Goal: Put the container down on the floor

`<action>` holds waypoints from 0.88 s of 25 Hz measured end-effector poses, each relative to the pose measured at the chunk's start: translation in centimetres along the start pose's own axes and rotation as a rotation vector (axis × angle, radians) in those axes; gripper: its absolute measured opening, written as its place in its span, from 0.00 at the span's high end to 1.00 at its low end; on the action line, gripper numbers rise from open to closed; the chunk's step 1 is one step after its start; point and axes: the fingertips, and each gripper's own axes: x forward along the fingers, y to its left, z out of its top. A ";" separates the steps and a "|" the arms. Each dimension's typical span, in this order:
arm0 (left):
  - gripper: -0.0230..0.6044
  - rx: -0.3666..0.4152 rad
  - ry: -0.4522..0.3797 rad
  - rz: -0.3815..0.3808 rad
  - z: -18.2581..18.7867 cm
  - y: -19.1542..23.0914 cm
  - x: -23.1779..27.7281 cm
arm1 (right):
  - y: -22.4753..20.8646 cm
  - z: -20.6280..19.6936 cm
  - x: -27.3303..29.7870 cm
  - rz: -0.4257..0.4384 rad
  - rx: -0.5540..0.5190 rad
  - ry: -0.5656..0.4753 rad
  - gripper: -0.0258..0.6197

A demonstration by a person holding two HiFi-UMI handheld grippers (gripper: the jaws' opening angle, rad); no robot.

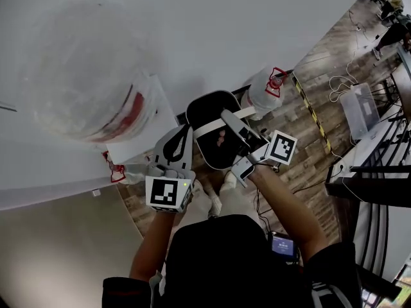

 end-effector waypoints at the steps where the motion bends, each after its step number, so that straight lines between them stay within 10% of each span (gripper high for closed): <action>1: 0.93 0.005 0.004 0.000 -0.4 0.0 0.6 | -0.5 0.3 0.3 -0.001 -0.001 0.007 0.82; 22: 0.93 -0.054 0.058 0.026 -10.8 -0.7 6.2 | -13.8 2.9 -1.0 -0.061 0.035 0.006 0.82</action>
